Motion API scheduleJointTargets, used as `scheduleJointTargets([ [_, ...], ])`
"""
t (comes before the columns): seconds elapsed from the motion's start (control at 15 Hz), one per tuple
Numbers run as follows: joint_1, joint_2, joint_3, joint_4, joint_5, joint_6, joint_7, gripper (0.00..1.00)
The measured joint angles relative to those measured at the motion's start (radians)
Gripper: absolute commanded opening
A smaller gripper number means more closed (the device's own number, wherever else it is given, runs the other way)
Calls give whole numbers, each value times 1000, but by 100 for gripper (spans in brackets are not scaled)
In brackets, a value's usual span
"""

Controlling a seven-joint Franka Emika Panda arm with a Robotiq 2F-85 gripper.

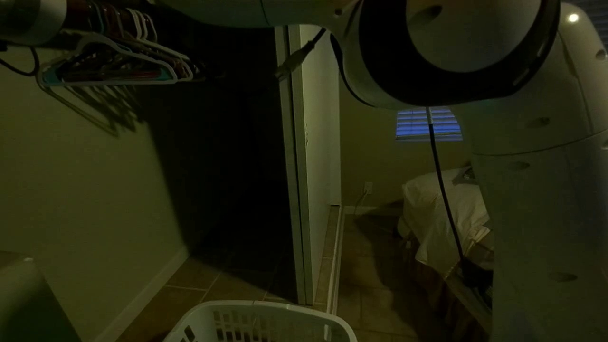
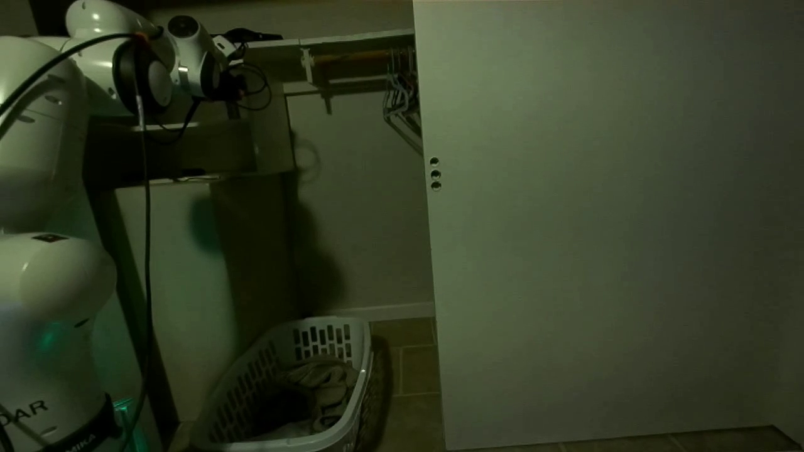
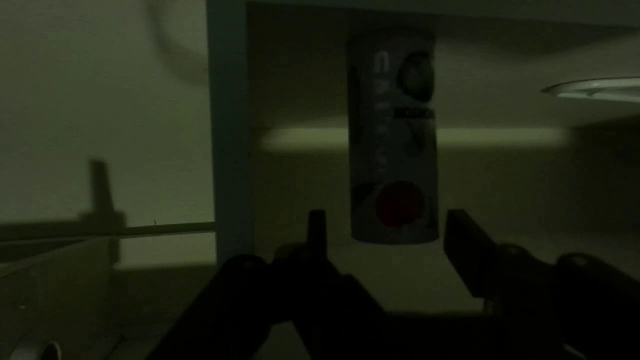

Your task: Move the black object to the lower shelf

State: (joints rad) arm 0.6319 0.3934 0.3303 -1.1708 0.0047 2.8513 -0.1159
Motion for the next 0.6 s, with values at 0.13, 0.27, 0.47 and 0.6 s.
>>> scheduleJointTargets([
  [0.13, 2, -4, -8, 0, 0, -2, 5, 79],
  [0.27, 8, -3, -9, 1, 0, -2, 5, 92],
  [0.47, 26, 8, -8, 5, 0, -4, 5, 100],
  [0.6, 36, 19, -9, 10, 0, -8, 5, 100],
])
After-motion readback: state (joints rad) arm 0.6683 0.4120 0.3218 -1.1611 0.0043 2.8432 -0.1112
